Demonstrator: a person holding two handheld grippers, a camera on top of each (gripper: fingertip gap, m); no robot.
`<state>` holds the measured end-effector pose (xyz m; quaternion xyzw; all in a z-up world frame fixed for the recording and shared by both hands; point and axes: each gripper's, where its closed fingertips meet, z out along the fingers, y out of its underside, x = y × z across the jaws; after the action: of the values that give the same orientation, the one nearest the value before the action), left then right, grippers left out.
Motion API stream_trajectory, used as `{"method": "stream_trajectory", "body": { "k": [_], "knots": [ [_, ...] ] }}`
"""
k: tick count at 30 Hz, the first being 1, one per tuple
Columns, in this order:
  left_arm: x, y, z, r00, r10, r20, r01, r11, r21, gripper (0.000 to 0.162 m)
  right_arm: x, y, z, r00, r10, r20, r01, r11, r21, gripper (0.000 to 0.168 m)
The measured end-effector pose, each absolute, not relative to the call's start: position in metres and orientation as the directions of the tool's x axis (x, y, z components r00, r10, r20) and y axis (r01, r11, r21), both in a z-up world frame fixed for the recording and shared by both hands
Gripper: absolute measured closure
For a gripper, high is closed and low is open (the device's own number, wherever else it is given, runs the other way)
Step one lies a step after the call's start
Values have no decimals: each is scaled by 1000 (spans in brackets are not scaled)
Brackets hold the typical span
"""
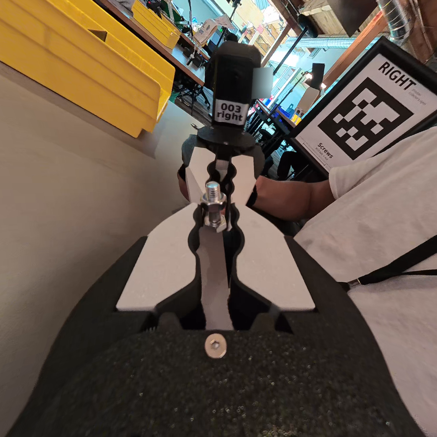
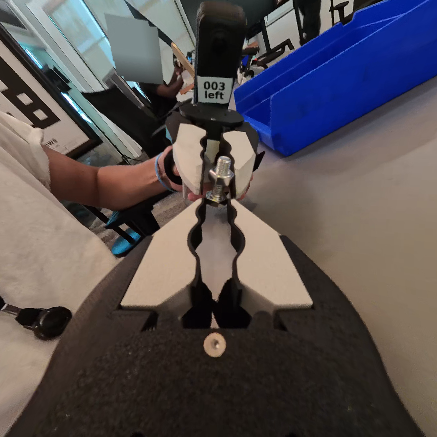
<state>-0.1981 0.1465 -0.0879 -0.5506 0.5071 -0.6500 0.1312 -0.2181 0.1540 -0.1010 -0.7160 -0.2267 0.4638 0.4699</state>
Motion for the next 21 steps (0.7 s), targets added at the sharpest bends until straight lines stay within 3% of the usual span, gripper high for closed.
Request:
{"method": "stream_trajectory", "body": {
  "k": [8,10,14,17,21],
  "knots": [
    [-196,151,-88,-322,-756,570,-384,-446,-808,144,-218,157,-100,495,755,-429,-121,-429,-895,150],
    [-198,154,-91,-307,-773,555,-395,-427,-813,144,-211,155,-94,488,772,-407,-130,-397,-908,141],
    [-199,153,-108,-271,-864,425,-456,-274,-847,144,-191,160,-85,502,750,-431,-189,-391,-901,141],
    [-197,143,-120,-294,-909,295,-495,-119,-861,144,-201,159,-90,490,769,-411,-141,-396,-908,141],
    [-195,133,-123,-315,-913,259,-503,-71,-861,144,-214,152,-98,470,802,-370,-59,-389,-919,152]
  ]
}}
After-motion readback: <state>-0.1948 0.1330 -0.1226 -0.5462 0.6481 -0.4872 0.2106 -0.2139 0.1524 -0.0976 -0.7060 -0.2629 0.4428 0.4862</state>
